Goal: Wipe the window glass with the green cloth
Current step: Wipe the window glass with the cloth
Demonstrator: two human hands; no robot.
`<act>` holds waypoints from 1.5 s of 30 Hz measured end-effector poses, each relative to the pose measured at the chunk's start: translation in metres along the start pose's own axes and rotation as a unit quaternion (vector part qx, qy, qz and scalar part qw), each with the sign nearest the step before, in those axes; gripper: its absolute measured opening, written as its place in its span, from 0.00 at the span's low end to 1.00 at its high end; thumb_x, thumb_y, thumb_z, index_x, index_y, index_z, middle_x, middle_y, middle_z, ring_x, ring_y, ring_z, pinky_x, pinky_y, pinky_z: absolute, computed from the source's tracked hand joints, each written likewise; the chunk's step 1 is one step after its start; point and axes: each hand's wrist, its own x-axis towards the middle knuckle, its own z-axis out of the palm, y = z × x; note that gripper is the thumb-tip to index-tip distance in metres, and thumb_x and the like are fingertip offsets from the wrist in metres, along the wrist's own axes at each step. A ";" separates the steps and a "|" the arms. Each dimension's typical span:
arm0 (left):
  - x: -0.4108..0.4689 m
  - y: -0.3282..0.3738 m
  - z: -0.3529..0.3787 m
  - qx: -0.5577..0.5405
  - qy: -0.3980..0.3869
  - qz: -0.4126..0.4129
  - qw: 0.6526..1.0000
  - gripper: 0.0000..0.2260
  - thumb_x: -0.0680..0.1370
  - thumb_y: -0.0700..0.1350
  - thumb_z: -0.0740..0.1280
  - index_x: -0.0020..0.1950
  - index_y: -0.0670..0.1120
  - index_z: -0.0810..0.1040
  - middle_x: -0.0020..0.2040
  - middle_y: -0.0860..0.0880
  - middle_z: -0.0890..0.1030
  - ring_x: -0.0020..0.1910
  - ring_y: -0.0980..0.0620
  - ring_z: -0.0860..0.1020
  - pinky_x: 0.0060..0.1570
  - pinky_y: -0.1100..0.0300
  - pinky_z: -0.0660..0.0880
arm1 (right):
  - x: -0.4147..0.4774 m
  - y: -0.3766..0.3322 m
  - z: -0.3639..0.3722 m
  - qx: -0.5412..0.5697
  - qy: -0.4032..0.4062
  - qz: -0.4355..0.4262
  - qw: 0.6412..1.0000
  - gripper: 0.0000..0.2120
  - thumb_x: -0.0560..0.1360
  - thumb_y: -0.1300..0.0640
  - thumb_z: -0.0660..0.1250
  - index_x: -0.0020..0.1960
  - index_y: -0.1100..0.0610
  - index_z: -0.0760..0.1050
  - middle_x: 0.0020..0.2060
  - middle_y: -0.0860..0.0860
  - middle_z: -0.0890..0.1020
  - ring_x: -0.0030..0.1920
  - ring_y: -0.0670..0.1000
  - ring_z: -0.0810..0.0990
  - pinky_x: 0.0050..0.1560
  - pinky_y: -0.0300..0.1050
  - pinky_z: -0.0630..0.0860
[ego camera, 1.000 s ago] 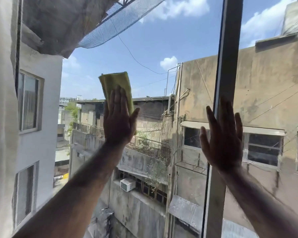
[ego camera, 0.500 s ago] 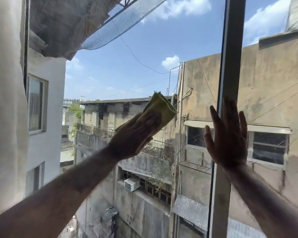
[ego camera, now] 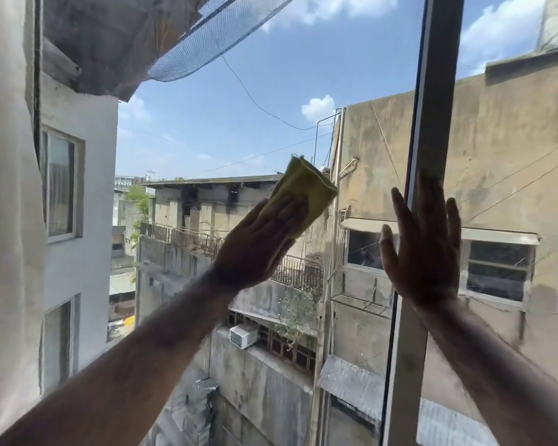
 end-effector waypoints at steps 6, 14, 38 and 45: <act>0.047 0.035 0.004 -0.009 0.090 -0.350 0.933 0.27 0.88 0.52 0.55 0.84 0.41 0.58 0.84 0.42 0.62 0.85 0.44 0.58 0.84 0.44 0.58 | 0.001 0.001 0.003 -0.003 -0.003 0.000 1.000 0.31 0.84 0.50 0.58 0.86 0.56 0.61 0.87 0.62 0.53 0.88 0.61 0.52 0.86 0.66 0.56; 0.015 -0.018 -0.006 0.005 0.093 -0.412 0.906 0.25 0.88 0.48 0.54 0.84 0.41 0.57 0.85 0.41 0.61 0.85 0.44 0.58 0.82 0.40 0.62 | -0.001 0.001 0.002 0.002 -0.003 0.003 1.000 0.32 0.84 0.50 0.58 0.86 0.58 0.60 0.87 0.62 0.54 0.88 0.61 0.53 0.85 0.67 0.57; -0.035 0.059 0.006 -0.040 0.005 -0.118 0.992 0.25 0.87 0.47 0.58 0.83 0.43 0.62 0.84 0.44 0.62 0.85 0.46 0.58 0.81 0.40 0.62 | 0.000 -0.001 0.001 -0.008 -0.003 0.009 1.000 0.32 0.84 0.53 0.59 0.87 0.55 0.58 0.88 0.61 0.53 0.88 0.59 0.51 0.86 0.64 0.55; 0.004 -0.032 -0.015 -0.045 0.112 -0.650 0.750 0.29 0.87 0.54 0.49 0.85 0.41 0.52 0.86 0.41 0.57 0.85 0.40 0.57 0.84 0.39 0.55 | 0.001 -0.005 -0.004 -0.008 -0.016 0.015 1.000 0.31 0.85 0.51 0.58 0.86 0.57 0.60 0.87 0.62 0.55 0.88 0.61 0.53 0.86 0.65 0.55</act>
